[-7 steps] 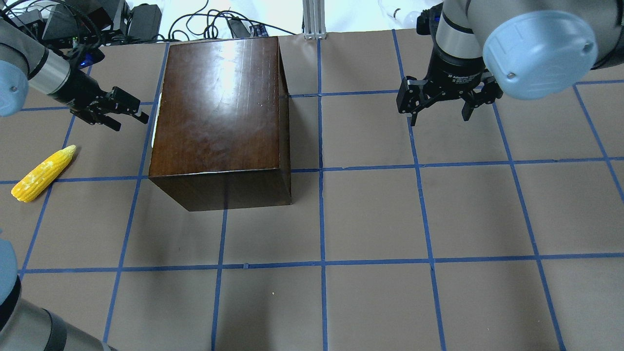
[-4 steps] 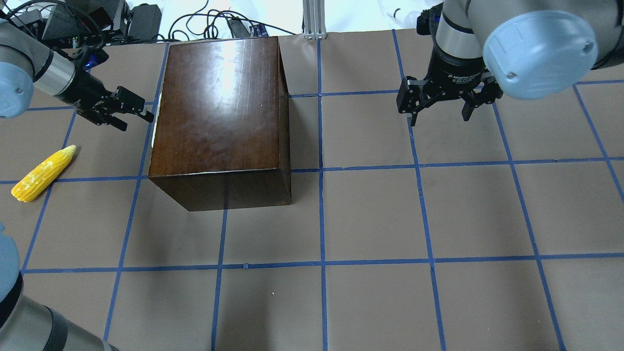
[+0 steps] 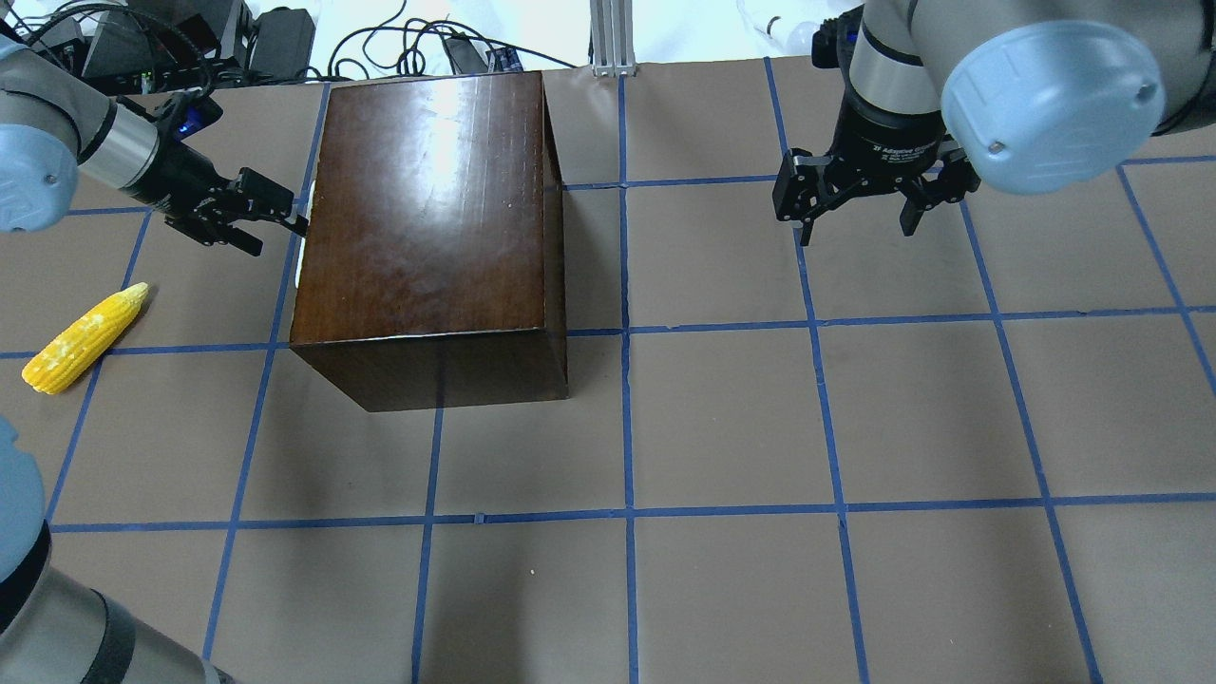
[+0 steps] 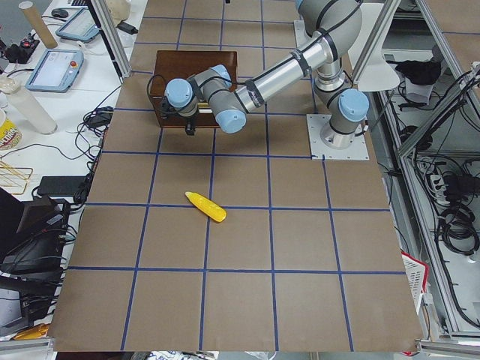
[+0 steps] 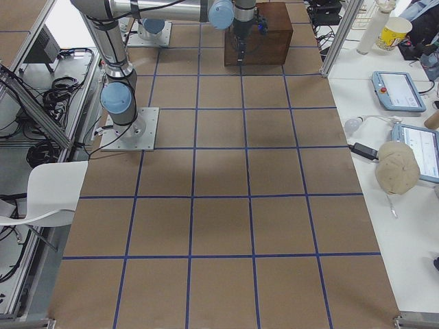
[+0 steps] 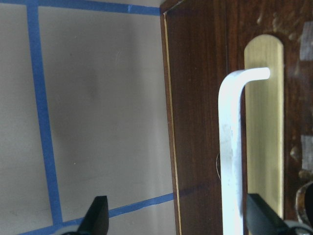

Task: Open drawer and put corn inside
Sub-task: 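Close the left gripper around the white drawer handle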

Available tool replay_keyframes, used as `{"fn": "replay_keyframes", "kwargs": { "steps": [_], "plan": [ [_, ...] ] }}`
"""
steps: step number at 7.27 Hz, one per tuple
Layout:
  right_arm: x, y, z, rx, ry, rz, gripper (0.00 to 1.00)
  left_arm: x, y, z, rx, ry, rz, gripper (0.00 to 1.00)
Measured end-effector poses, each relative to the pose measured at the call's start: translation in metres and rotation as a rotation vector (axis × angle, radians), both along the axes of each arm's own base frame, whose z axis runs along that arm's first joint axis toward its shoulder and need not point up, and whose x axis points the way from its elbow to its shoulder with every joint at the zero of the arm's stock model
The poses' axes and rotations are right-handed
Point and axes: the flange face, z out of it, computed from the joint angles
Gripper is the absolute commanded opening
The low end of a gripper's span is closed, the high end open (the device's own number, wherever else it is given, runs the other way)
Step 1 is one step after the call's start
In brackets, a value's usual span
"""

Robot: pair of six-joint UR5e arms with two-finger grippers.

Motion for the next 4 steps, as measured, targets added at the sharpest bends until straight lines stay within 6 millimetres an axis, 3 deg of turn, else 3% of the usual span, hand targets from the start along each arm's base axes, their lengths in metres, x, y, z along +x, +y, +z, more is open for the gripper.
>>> {"fn": "replay_keyframes", "kwargs": {
  "steps": [4],
  "plan": [
    [0.0,-0.0001,0.0,-0.001,0.0,0.0,1.0,-0.0118,-0.0043,-0.0086,-0.004,0.026,-0.021,1.0]
  ]
}}
